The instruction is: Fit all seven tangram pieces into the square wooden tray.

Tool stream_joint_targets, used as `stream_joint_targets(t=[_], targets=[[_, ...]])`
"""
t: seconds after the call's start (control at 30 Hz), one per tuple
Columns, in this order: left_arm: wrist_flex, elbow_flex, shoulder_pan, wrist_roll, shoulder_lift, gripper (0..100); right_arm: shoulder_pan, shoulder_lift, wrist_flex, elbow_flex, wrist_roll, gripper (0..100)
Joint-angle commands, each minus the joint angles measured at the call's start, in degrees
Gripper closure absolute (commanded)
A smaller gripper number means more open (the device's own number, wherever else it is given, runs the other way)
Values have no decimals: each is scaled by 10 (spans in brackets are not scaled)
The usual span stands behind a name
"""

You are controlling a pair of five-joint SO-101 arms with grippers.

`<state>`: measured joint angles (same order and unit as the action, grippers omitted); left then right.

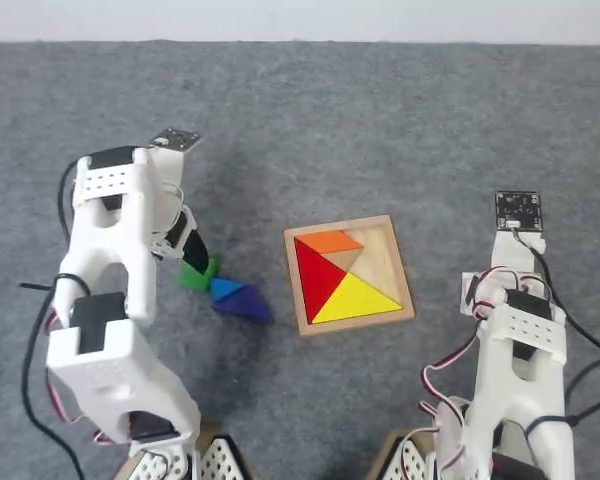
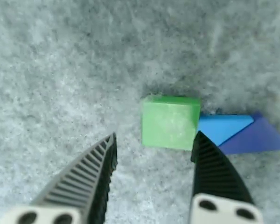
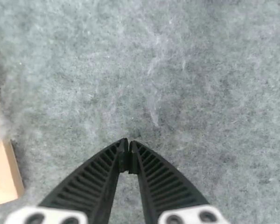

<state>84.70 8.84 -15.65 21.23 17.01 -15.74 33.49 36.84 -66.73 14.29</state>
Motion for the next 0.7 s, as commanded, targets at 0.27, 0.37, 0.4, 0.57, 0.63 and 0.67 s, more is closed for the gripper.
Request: stream_joint_targets(t=[0.27, 0.37, 0.4, 0.57, 0.63, 0.67], targets=[[-124, 97, 36, 7, -37, 750, 3, 5, -7, 18, -4, 987], [-124, 98, 27, 8, -36, 750, 3, 5, -7, 18, -4, 987], [-124, 98, 23, 8, -31, 750, 3, 5, -7, 18, -4, 987], [-123, 83, 0, 33, 34, 750, 3, 5, -7, 18, -4, 988], [-115, 66, -9, 38, 60, 757, 3, 5, -7, 18, -4, 988], [-104, 54, -11, 39, 69, 771, 3, 5, -7, 18, -4, 988]])
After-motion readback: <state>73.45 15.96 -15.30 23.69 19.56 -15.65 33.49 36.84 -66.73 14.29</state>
